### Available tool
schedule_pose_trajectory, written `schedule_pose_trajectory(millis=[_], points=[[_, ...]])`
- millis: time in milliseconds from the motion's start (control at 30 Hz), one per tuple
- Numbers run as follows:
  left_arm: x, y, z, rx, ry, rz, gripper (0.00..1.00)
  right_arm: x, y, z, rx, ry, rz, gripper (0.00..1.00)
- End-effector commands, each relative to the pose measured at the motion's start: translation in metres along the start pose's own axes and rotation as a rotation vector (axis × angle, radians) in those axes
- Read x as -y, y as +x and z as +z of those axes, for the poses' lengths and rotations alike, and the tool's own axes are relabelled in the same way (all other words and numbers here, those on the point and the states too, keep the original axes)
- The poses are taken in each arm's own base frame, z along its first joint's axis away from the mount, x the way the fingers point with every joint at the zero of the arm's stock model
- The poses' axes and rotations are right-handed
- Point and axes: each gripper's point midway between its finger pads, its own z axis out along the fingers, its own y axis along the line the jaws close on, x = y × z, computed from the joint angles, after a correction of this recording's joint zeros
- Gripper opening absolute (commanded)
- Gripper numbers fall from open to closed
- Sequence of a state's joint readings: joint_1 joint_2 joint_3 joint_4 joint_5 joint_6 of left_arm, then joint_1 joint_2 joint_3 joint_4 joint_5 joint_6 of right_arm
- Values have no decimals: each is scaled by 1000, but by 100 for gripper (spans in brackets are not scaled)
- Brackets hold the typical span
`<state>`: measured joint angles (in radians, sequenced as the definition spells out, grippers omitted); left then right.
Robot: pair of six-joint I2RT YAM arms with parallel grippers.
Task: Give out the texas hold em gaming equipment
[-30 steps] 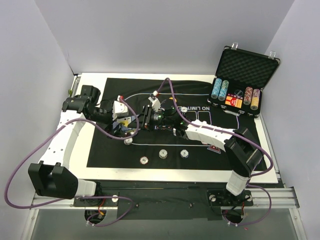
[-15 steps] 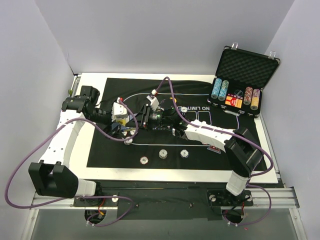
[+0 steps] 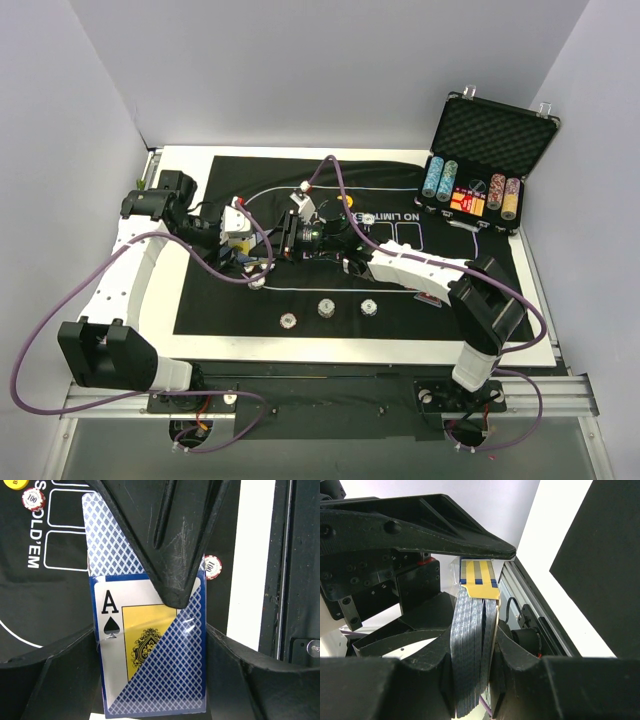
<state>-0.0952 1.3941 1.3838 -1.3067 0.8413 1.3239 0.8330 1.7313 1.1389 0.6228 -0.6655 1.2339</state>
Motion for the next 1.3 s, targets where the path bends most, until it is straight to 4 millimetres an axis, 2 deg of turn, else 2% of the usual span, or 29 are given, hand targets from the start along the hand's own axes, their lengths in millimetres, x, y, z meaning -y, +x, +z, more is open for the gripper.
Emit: schedule_pose_trajectory(millis=[0,233,300,333,400,467,567,700,900,1167,1267], points=[[1,-13,-2,44,17,11,77,-61,-12,-3,38,-151,-96,11],[2,-12,-1,38,18,29,69,-58,-10,-3,33,-147,-92,11],[2,-12,-2,33,17,32,61,-57,-10,-3,33,-146,-91,11],[2,-13,-3,34,18,33,54,-56,-10,-3,34,-146,-89,11],[4,-13,-4,31,25,27,50,-56,-10,-3,30,-148,-90,13],[8,-11,-4,22,44,23,42,-56,-10,-5,31,-146,-94,16],[11,-9,-4,15,52,19,30,-51,-12,-11,36,-127,-102,32],[14,-9,-4,14,61,13,5,-42,-16,-18,44,-91,-112,47],[21,-9,-4,22,85,-21,1,-31,-19,-26,45,-39,-124,55],[25,-10,-6,30,66,-52,1,1,-16,-50,31,150,-202,55],[26,-9,-4,24,73,-82,1,0,-15,-47,34,137,-192,54]])
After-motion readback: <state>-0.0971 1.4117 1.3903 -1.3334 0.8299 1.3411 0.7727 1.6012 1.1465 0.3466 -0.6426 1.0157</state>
